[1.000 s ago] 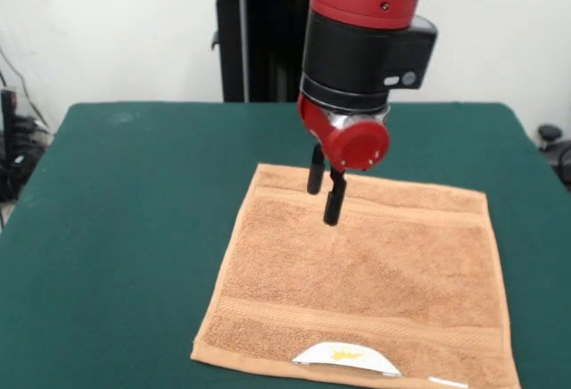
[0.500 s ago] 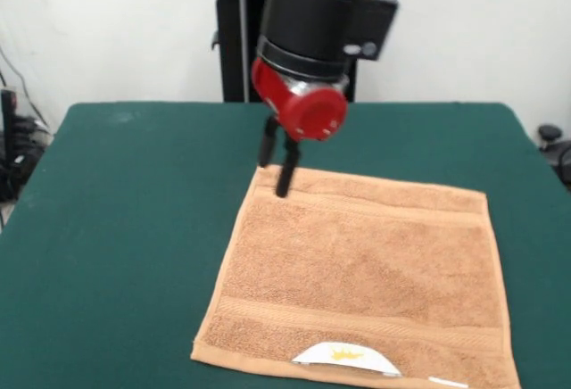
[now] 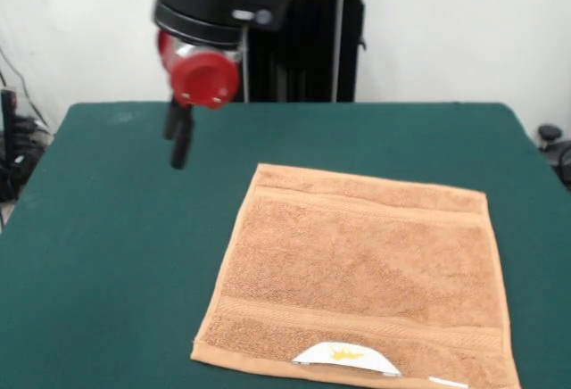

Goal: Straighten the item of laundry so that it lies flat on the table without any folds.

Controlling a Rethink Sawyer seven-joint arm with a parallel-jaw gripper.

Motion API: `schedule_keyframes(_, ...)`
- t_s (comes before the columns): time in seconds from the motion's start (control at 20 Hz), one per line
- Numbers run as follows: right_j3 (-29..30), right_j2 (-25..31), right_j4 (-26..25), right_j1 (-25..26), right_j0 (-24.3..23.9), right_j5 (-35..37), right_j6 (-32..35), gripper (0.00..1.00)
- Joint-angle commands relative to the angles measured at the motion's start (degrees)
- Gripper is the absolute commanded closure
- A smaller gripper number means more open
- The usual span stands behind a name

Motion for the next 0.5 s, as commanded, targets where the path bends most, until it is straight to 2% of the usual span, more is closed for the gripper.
schedule_keyframes(0.05, 3.0, 8.3, -3.8, 1.5, -0.2, 5.7, -4.3, 0.00)
schedule_keyframes(0.5, 2.6, 9.1, -4.9, 1.7, -0.3, 5.7, -2.5, 0.00)
